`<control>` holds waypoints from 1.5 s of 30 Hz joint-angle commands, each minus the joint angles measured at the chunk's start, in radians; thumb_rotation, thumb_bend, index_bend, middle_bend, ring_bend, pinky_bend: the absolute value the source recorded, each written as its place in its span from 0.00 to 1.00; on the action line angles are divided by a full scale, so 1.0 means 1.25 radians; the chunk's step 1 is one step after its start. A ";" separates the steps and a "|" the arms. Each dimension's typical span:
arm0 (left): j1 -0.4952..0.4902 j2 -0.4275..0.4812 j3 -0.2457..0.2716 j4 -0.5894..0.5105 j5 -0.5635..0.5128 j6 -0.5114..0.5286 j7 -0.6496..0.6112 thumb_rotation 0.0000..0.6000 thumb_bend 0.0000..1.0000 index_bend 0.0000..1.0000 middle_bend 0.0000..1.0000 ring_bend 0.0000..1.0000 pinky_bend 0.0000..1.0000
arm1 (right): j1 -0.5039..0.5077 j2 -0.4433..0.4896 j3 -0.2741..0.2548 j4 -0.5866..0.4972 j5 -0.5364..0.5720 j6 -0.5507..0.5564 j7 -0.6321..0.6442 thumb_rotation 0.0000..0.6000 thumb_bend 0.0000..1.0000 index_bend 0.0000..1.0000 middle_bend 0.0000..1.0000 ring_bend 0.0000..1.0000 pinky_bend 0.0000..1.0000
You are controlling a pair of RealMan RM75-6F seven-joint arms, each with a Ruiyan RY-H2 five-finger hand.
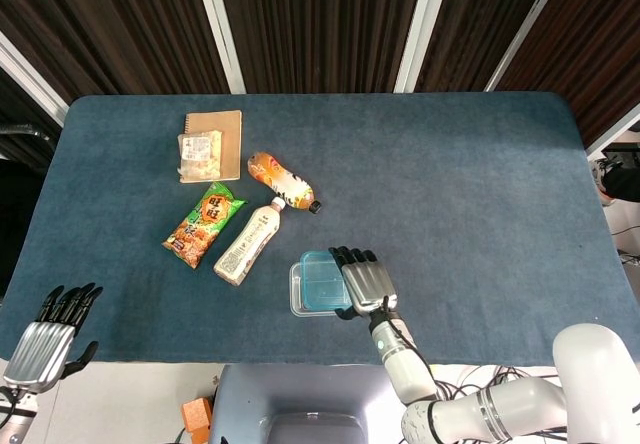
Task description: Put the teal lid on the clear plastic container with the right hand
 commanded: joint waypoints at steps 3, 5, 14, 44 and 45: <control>0.000 0.000 0.001 0.003 0.001 -0.004 -0.004 1.00 0.35 0.00 0.07 0.09 0.00 | -0.002 -0.016 -0.007 0.011 -0.005 0.010 -0.005 1.00 0.15 0.75 0.36 0.20 0.15; -0.001 0.000 0.001 0.003 0.000 -0.008 -0.004 1.00 0.35 0.00 0.07 0.09 0.00 | -0.004 -0.021 -0.009 0.014 -0.001 0.011 -0.007 1.00 0.15 0.74 0.36 0.20 0.15; -0.001 0.002 0.002 0.002 -0.002 -0.017 -0.003 1.00 0.35 0.00 0.07 0.09 0.00 | -0.014 -0.024 -0.011 0.012 -0.008 0.011 -0.006 1.00 0.15 0.74 0.36 0.20 0.15; 0.006 0.015 0.001 0.004 -0.010 -0.023 -0.013 1.00 0.35 0.00 0.07 0.09 0.00 | -0.007 -0.102 0.011 0.090 -0.013 -0.008 -0.025 1.00 0.15 0.74 0.36 0.20 0.15; 0.007 0.014 0.001 0.005 -0.010 -0.023 -0.013 1.00 0.35 0.00 0.07 0.09 0.00 | -0.007 -0.103 0.012 0.090 -0.013 -0.008 -0.026 1.00 0.15 0.74 0.36 0.20 0.15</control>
